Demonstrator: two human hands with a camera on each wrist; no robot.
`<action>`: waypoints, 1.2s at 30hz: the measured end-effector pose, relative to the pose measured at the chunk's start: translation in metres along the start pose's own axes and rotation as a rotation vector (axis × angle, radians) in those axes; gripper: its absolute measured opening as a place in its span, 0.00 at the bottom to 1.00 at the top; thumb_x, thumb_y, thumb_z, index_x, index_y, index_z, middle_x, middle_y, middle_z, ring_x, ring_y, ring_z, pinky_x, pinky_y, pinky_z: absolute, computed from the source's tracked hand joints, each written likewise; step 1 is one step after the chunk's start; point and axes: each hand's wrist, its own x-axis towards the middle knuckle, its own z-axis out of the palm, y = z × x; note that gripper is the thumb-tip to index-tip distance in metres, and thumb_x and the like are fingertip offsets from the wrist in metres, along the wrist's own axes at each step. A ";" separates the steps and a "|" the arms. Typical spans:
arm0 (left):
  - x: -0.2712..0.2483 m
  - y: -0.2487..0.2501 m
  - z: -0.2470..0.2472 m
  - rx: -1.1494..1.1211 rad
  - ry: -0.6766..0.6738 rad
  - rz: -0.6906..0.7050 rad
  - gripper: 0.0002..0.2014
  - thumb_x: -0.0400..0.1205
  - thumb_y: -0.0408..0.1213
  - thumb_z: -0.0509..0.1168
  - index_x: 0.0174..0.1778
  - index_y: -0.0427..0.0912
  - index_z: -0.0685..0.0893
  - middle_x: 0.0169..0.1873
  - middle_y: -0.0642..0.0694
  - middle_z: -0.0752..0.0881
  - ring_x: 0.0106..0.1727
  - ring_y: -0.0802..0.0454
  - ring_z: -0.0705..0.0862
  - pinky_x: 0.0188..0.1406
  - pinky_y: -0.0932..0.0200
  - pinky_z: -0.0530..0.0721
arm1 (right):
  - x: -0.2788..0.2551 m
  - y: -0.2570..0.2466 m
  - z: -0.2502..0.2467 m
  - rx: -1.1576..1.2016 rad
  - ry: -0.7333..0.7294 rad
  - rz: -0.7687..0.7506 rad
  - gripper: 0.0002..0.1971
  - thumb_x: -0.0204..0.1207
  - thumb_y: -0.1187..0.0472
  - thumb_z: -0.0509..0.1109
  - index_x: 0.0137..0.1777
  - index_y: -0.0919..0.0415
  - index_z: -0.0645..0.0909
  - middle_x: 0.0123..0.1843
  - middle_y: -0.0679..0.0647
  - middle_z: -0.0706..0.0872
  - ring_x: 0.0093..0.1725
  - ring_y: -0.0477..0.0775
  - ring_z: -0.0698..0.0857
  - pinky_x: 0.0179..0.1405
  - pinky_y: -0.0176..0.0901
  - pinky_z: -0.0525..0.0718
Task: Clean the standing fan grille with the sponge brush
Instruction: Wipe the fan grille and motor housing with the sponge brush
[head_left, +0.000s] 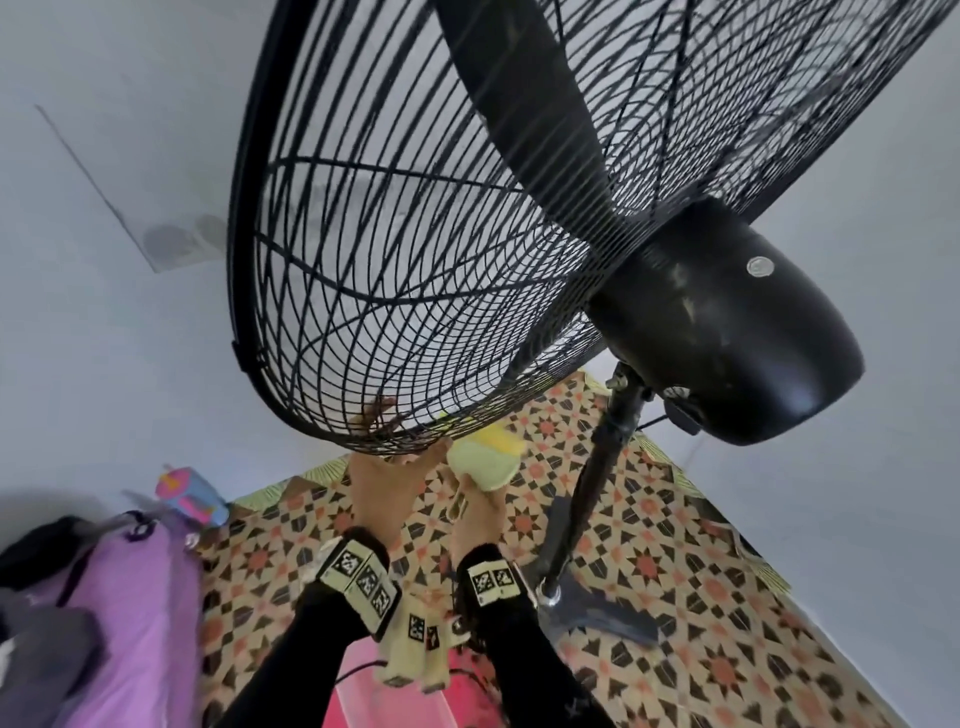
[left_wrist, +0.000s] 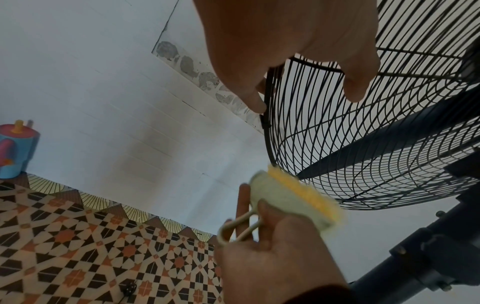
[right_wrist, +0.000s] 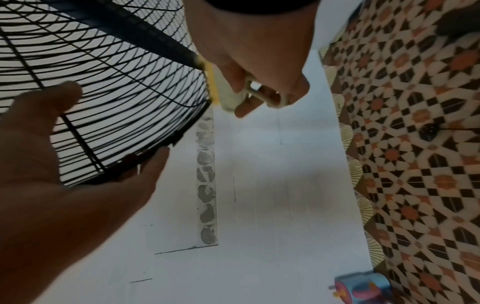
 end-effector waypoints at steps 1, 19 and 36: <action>0.000 0.000 -0.002 -0.002 -0.004 -0.001 0.23 0.69 0.30 0.86 0.56 0.46 0.87 0.54 0.48 0.93 0.57 0.52 0.92 0.60 0.59 0.90 | -0.002 0.006 -0.002 0.003 -0.005 0.002 0.13 0.85 0.68 0.67 0.68 0.59 0.81 0.53 0.57 0.94 0.52 0.59 0.93 0.42 0.48 0.82; 0.001 -0.010 -0.004 -0.015 -0.027 -0.088 0.33 0.66 0.45 0.90 0.66 0.48 0.85 0.60 0.52 0.92 0.62 0.54 0.90 0.67 0.51 0.87 | -0.010 -0.010 -0.006 -0.219 0.107 -0.092 0.10 0.83 0.68 0.69 0.63 0.65 0.84 0.50 0.57 0.94 0.43 0.51 0.92 0.41 0.47 0.87; 0.009 -0.017 0.049 0.117 0.009 -0.433 0.38 0.78 0.51 0.81 0.78 0.35 0.74 0.71 0.40 0.82 0.66 0.43 0.84 0.64 0.48 0.84 | -0.035 -0.140 -0.064 -1.129 -0.020 -0.184 0.32 0.81 0.46 0.61 0.80 0.63 0.65 0.54 0.63 0.90 0.49 0.66 0.91 0.46 0.62 0.90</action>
